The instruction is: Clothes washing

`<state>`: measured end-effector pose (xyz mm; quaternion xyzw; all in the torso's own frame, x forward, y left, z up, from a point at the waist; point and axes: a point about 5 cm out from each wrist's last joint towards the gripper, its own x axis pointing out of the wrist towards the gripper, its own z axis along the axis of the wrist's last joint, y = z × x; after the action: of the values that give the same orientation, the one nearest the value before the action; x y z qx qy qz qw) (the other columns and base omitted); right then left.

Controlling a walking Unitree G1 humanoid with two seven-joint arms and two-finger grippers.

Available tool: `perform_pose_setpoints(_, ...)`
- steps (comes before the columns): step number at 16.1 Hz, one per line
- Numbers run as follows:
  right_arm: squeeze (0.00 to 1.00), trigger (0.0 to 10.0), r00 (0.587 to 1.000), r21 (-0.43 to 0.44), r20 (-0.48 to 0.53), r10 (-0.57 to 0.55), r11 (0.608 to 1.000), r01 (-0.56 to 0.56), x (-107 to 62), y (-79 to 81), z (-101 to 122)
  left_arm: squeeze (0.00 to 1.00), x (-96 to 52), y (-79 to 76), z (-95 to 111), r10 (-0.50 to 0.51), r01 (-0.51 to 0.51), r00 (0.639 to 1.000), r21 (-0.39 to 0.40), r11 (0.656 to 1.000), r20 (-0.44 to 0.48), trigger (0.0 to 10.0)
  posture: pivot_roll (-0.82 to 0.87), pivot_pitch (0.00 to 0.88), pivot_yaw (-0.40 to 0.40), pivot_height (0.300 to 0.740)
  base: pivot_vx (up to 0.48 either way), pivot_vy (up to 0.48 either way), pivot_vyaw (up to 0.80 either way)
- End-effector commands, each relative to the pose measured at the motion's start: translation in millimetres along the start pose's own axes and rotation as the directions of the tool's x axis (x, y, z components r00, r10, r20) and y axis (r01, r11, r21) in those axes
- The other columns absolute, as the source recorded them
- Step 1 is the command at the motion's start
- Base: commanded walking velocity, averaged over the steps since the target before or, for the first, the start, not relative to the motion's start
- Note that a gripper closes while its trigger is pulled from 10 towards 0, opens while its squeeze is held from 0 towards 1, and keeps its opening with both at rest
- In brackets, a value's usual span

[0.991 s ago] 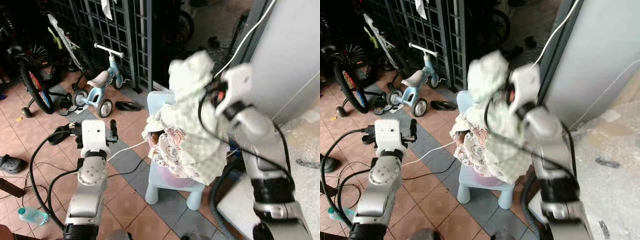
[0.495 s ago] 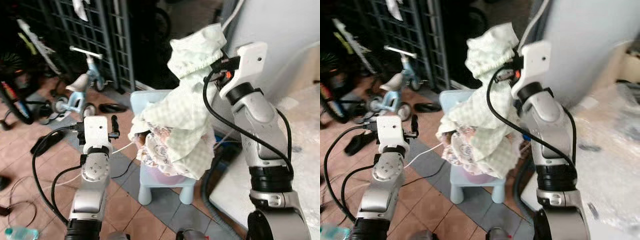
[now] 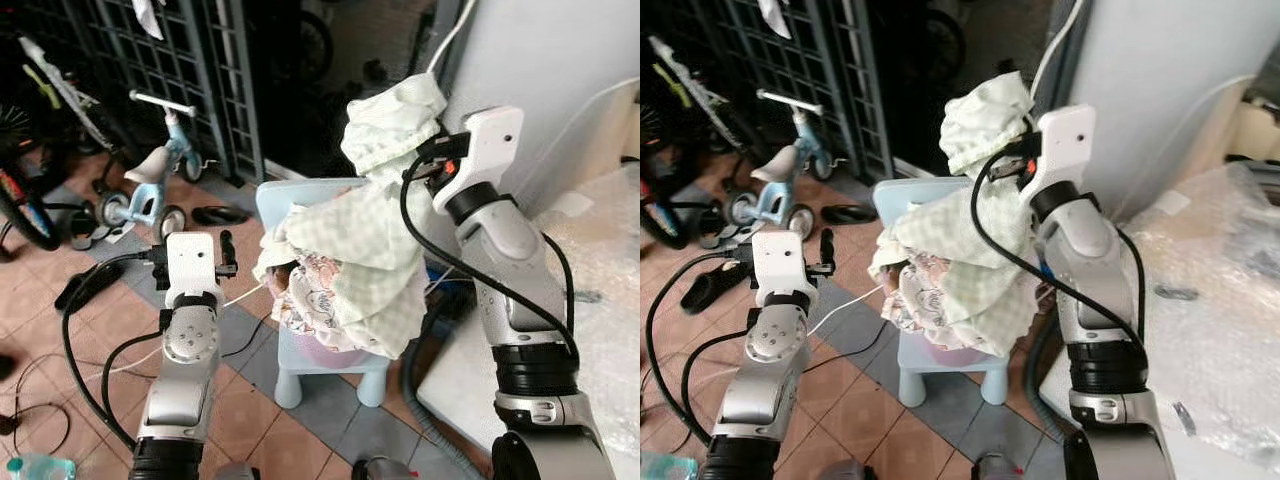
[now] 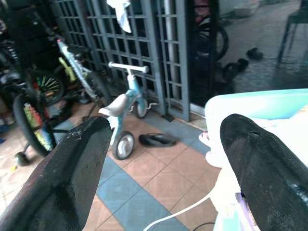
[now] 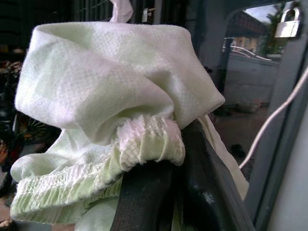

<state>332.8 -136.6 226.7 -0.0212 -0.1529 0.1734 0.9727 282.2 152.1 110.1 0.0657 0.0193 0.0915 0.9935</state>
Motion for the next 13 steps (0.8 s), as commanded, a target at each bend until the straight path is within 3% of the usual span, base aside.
perform_pose_setpoints(1,0.00,10.0,1.000,-0.003,-0.008,0.000,1.000,0.000,-0.9,-0.1,-3.0,0.00,0.0,1.0,-3.0,0.006,-0.006,1.000,0.007,1.000,-0.011,10.0,0.01,0.000,0.014,0.740,-0.270,0.000,0.00)
perform_pose_setpoints(9,0.00,10.0,1.000,0.000,-0.025,-0.010,1.000,0.010,-2.9,1.2,-8.7,0.00,-1.5,1.6,-3.9,0.002,-0.002,1.000,0.010,1.000,-0.018,10.0,0.01,0.000,0.016,0.740,-0.265,0.000,0.00)
perform_pose_setpoints(13,0.00,10.0,0.999,0.004,-0.036,-0.016,1.000,0.016,-3.7,2.8,-11.4,0.00,-2.6,1.7,-2.6,-0.033,0.033,0.999,-0.014,0.999,-0.002,10.0,0.01,0.000,0.017,0.740,0.000,0.000,0.00)
